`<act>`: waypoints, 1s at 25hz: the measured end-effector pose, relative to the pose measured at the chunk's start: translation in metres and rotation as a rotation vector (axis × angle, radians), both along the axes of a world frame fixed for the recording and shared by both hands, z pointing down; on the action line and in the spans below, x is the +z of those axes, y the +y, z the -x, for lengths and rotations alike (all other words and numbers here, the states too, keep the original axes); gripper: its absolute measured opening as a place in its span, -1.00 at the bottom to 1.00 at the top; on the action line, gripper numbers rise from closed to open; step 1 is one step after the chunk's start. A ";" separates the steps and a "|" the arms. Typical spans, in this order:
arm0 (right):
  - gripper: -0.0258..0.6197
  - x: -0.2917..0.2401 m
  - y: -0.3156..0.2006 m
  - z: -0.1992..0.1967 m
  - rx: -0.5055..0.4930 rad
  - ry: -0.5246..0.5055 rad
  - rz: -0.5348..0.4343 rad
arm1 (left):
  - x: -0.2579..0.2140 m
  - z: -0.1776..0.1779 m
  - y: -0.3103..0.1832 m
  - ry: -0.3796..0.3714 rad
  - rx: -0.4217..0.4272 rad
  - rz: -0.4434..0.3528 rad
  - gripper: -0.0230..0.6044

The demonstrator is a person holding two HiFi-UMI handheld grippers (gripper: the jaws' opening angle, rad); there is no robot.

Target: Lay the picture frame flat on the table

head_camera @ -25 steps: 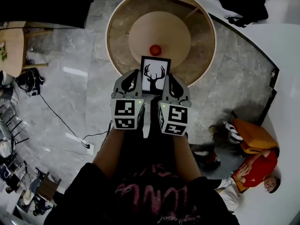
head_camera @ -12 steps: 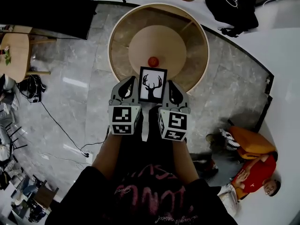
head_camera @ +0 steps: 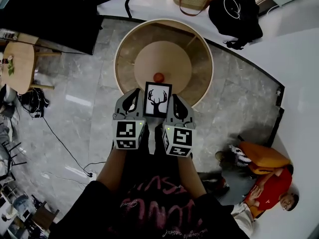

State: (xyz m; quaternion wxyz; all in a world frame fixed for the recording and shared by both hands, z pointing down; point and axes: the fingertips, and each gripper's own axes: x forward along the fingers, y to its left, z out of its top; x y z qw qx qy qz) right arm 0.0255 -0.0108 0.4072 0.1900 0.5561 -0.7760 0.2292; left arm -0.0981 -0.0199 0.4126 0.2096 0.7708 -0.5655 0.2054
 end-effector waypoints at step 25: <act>-0.85 -0.098 0.007 0.002 -0.089 -0.023 -0.185 | -0.103 -0.010 0.007 -0.002 0.013 -0.175 -0.90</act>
